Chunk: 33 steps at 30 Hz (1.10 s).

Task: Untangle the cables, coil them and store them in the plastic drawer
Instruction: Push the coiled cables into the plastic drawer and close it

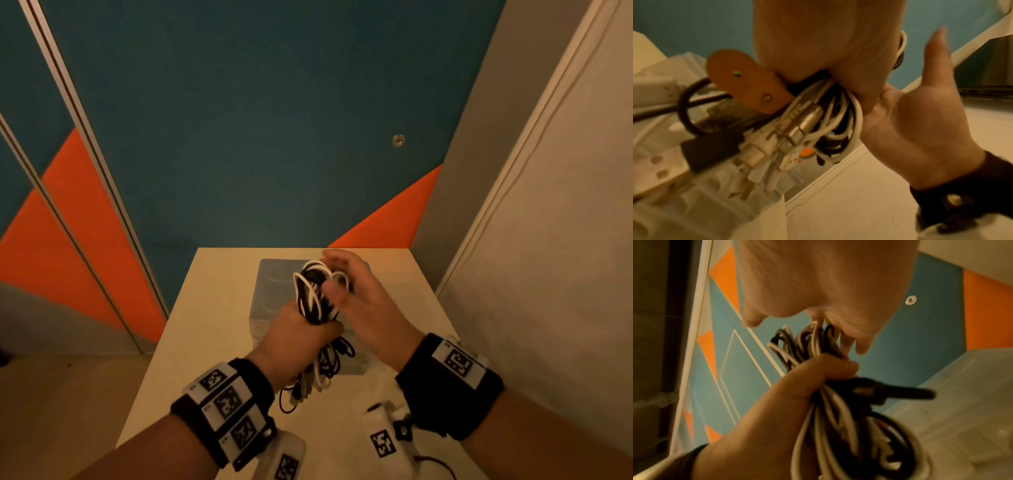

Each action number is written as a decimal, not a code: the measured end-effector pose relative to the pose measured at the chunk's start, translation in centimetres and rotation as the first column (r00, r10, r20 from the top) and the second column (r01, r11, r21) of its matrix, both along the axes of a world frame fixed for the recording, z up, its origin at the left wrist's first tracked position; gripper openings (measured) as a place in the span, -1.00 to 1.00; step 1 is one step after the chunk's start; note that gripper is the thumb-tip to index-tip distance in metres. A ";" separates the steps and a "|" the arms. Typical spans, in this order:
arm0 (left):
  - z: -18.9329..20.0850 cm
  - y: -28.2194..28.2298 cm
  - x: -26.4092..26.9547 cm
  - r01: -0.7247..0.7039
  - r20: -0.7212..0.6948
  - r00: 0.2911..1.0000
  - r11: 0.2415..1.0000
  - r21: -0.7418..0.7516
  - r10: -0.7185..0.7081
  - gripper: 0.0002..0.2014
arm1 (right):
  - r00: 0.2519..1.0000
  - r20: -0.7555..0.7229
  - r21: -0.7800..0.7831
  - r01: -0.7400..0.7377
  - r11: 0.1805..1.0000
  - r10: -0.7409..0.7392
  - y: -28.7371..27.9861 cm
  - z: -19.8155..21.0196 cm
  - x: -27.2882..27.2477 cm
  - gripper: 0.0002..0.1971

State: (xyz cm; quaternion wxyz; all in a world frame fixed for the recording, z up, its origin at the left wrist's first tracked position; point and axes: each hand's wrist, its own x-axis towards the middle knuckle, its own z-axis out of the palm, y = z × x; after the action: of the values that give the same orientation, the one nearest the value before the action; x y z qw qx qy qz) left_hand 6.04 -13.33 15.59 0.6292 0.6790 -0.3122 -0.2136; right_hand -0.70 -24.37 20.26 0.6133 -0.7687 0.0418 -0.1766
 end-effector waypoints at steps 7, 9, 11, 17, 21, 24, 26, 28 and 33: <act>-2.6 1.6 1.8 -0.022 -0.234 0.971 0.997 0.075 0.038 -0.68 | 0.958 -0.103 -0.177 0.248 0.952 -0.268 -4.1 -3.2 1.3 -0.79; -3.7 2.1 2.0 -0.013 -0.287 0.957 0.993 0.113 0.046 -0.71 | 0.950 -0.150 -0.286 0.223 0.932 -0.274 -5.3 -4.8 2.1 -0.80; -5.2 2.6 1.9 -0.065 -0.381 0.919 0.992 0.106 0.101 -0.77 | 0.941 -0.226 -0.386 0.153 0.910 -0.254 -6.3 -6.2 2.6 -0.78; -10.2 2.3 0.1 -0.350 -0.646 0.703 0.935 0.047 0.296 -0.86 | 0.903 -0.407 -0.580 -0.140 0.802 -0.137 -7.9 -9.0 3.6 -0.71; -13.6 0.2 -1.2 -0.487 -0.809 0.487 0.871 0.063 0.331 -0.90 | 0.902 -0.387 -0.776 -0.206 0.596 -0.193 -8.4 -10.5 4.9 -0.69; -15.7 -1.8 -1.6 -0.586 -0.894 0.324 0.808 0.066 0.308 -0.85 | 0.891 -0.410 -0.801 -0.248 0.545 -0.198 -8.6 -10.6 5.6 -0.54; -16.6 -3.2 -1.9 -0.648 -0.931 0.234 0.759 0.065 0.279 -0.83 | 0.882 -0.440 -0.783 -0.284 0.553 -0.170 -9.0 -10.7 5.9 -0.50; -17.3 -4.6 -2.1 -0.685 -0.952 0.181 0.726 0.057 0.245 -0.81 | 0.874 -0.465 -0.761 -0.313 0.568 -0.142 -9.3 -10.9 6.0 -0.49; -17.4 -7.3 -1.9 -0.756 -0.978 0.122 0.655 0.019 0.169 -0.84 | 0.863 -0.493 -0.716 -0.328 0.617 -0.113 -9.6 -11.0 6.1 -0.48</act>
State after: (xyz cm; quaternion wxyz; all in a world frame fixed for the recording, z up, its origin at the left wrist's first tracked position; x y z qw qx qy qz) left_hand 4.13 -20.60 -1.82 0.8659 0.2974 0.3108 -0.2551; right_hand 5.36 -33.97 9.22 0.1960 -0.9762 0.0678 0.0634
